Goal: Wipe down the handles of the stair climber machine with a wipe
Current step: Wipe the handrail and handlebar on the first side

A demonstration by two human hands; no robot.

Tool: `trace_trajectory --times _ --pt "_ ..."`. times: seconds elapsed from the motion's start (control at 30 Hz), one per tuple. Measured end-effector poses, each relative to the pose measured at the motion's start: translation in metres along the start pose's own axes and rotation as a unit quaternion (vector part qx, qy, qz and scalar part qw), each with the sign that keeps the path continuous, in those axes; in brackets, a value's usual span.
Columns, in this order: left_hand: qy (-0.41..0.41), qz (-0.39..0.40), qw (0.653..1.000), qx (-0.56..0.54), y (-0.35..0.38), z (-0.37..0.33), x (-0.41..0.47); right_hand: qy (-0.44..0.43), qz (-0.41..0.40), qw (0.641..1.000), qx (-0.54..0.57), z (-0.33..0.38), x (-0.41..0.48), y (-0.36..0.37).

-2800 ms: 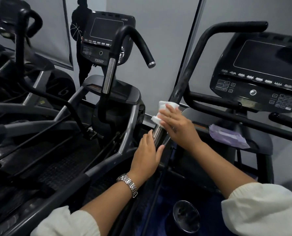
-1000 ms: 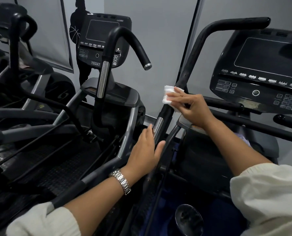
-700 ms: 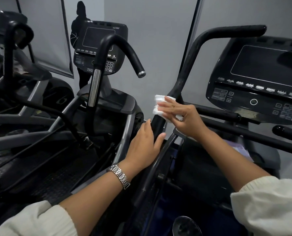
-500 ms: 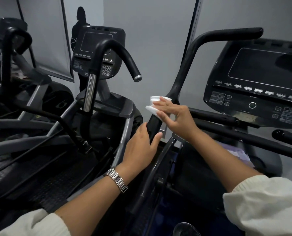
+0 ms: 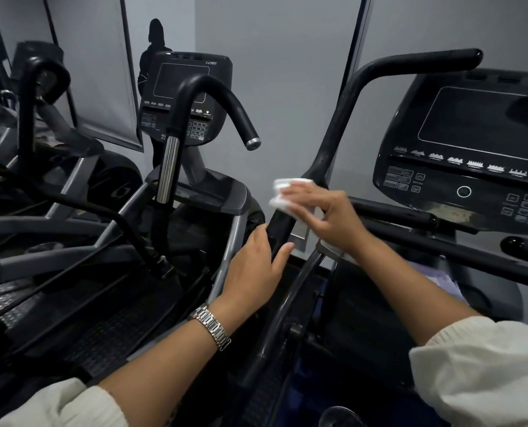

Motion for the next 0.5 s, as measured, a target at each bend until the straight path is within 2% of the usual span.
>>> trace_trajectory --times 0.07,0.13,0.3,0.4,0.5 --pt "0.01 0.003 1.0 -0.006 0.0 -0.001 -0.001 0.063 -0.049 0.996 0.039 -0.02 0.001 -0.014" --pt "0.014 0.003 1.0 -0.007 0.0 -0.001 -0.001 0.096 -0.059 0.993 0.045 -0.026 0.005 -0.014" --pt "0.02 -0.008 1.0 -0.006 0.0 -0.001 0.0 0.032 -0.01 0.999 0.017 -0.006 -0.005 0.005" --pt "0.026 -0.008 1.0 -0.01 0.0 0.0 0.0 0.077 -0.049 0.994 0.064 -0.024 -0.002 -0.009" --pt "0.025 -0.008 1.0 -0.011 0.001 0.001 0.001 0.094 -0.052 0.993 0.04 -0.023 0.011 -0.008"
Point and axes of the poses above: each hand's wrist, its own x-axis towards the middle knuckle, its own y-axis out of the palm, z = x × y, the point moved 6 cm from there along x, towards the middle knuckle, and after that the axes turned 14 degrees about z, right-handed, at the moved point
